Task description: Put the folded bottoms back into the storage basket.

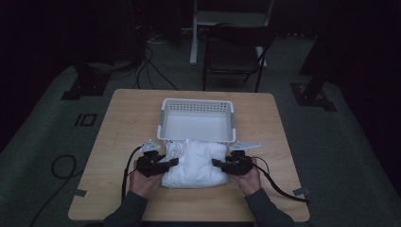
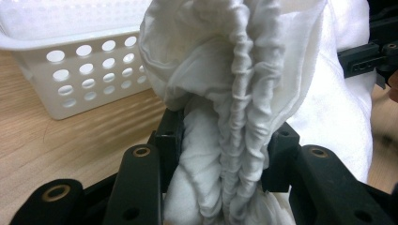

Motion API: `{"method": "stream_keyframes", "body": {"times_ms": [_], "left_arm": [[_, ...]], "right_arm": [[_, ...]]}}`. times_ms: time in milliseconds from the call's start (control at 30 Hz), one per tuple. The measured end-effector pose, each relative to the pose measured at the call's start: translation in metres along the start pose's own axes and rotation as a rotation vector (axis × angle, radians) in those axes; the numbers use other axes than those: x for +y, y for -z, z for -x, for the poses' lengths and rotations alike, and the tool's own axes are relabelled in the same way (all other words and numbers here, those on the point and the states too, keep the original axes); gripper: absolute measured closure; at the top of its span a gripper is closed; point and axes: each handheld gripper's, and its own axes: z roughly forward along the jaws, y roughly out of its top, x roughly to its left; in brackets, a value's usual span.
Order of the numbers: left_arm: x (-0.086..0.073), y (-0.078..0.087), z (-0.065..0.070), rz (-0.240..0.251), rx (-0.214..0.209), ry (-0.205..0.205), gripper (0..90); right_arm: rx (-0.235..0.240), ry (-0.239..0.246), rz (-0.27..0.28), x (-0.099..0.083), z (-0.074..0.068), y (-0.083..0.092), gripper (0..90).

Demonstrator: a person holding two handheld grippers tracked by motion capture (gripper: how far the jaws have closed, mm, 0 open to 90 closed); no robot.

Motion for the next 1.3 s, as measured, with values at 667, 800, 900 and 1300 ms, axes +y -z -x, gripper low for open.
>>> {"method": "stream_keyframes", "body": {"times_ms": [667, 800, 900, 1300], "left_arm": [[0.013, 0.015, 0.006, 0.039, -0.006, -0.014, 59.0], [0.015, 0.017, 0.006, 0.04, -0.003, -0.019, 59.0], [0.017, 0.019, 0.006, 0.044, -0.003, -0.019, 59.0], [0.03, 0.027, 0.007, 0.06, 0.007, -0.039, 59.2]], "right_arm": [[0.0, 0.032, 0.032, 0.016, -0.007, 0.014, 65.8], [-0.003, 0.035, 0.035, 0.018, -0.008, 0.015, 65.8], [-0.004, 0.038, 0.038, 0.021, -0.009, 0.016, 65.8], [-0.014, 0.068, 0.051, 0.036, -0.012, 0.021, 65.8]]}}
